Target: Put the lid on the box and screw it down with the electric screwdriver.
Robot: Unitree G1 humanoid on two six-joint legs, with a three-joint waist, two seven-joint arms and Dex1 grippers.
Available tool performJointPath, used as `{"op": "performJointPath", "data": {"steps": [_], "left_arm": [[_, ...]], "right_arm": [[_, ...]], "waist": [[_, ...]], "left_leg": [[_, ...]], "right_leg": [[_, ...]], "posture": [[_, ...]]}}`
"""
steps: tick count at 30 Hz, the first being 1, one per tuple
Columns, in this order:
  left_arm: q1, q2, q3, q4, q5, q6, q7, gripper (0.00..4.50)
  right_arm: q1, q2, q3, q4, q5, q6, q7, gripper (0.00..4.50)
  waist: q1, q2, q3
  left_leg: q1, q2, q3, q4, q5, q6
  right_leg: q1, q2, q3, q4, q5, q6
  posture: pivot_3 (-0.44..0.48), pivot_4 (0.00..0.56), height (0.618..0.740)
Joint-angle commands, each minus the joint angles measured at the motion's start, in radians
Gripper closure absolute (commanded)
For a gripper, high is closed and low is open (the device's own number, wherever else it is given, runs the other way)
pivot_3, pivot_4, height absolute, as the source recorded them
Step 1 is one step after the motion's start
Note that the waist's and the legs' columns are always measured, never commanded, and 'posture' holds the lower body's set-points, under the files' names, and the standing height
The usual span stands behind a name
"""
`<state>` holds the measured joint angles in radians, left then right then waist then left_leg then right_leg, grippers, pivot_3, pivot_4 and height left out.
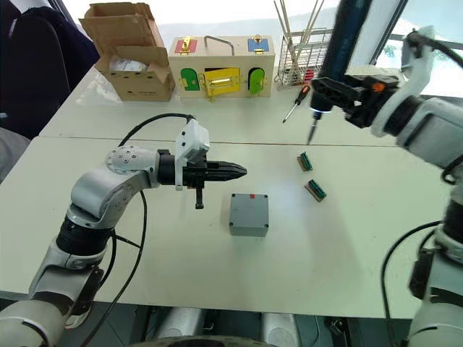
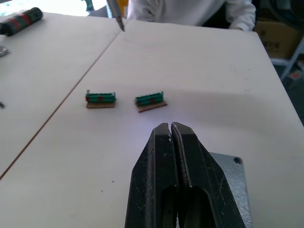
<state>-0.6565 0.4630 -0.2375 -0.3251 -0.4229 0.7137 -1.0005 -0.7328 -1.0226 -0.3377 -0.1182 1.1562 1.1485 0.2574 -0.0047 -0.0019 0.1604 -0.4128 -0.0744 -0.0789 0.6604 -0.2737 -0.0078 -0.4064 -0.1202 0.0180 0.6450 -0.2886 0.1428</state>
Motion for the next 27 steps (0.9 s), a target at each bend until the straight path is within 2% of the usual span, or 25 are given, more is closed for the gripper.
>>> {"op": "performJointPath", "data": {"steps": [1,2,6,10,14,19,27], "left_arm": [[0.021,0.021,-0.074,-0.087,0.015,-0.037,-0.023,4.50],[0.026,0.024,-0.093,-0.095,0.026,-0.047,-0.022,4.50],[0.035,0.022,-0.142,-0.112,0.046,-0.067,-0.015,4.50],[0.052,0.028,-0.172,-0.154,0.032,-0.064,-0.033,4.50],[0.055,0.041,-0.185,-0.165,0.036,-0.077,-0.050,4.50],[0.051,0.044,-0.190,-0.154,0.062,-0.082,-0.032,4.50],[0.070,0.070,-0.161,-0.168,0.059,-0.048,-0.002,4.50]], "right_arm": [[0.003,-0.184,0.048,0.104,-0.074,0.133,0.133,2.65],[-0.002,-0.220,0.076,0.190,-0.107,0.202,0.127,2.65],[0.007,-0.319,0.152,0.366,-0.153,0.329,0.284,2.65],[0.010,-0.363,0.295,0.392,-0.223,0.408,0.406,2.65],[0.032,-0.297,0.380,0.402,-0.274,0.435,0.455,2.65],[-0.004,-0.220,0.443,0.524,-0.395,0.393,0.477,2.65],[-0.047,-0.167,0.535,0.632,-0.547,0.290,0.577,2.65]], "waist": [[0.000,0.001,0.001],[-0.001,0.000,0.002],[-0.003,0.001,0.004],[-0.014,0.011,0.010],[-0.009,0.012,0.011],[0.002,0.012,0.011],[0.010,0.012,0.011]], "left_leg": [[0.000,0.000,0.000,0.001,0.000,0.001],[0.000,0.000,0.001,0.001,-0.001,0.001],[0.000,0.000,0.001,0.004,-0.004,0.007],[0.000,0.001,0.006,0.002,-0.005,0.008],[0.000,0.002,0.007,0.002,-0.004,0.008],[0.000,0.001,0.007,0.005,-0.004,0.008],[0.000,0.001,0.007,0.005,-0.001,0.002]], "right_leg": [[0.000,0.000,0.000,0.000,0.000,0.000],[0.000,0.000,0.000,-0.001,0.000,0.000],[0.002,0.000,0.001,-0.001,0.000,0.000],[-0.002,0.000,0.004,0.000,0.000,0.000],[-0.003,0.001,0.004,0.002,0.000,0.000],[-0.001,0.000,0.004,0.002,0.000,0.000],[-0.002,0.000,0.004,0.002,0.000,0.001]], "posture": [[0.000,0.150,0.730],[0.000,0.150,0.730],[0.000,0.150,0.730],[0.000,0.150,0.730],[0.000,0.150,0.730],[0.000,0.150,0.730],[0.000,0.150,0.730]]}}
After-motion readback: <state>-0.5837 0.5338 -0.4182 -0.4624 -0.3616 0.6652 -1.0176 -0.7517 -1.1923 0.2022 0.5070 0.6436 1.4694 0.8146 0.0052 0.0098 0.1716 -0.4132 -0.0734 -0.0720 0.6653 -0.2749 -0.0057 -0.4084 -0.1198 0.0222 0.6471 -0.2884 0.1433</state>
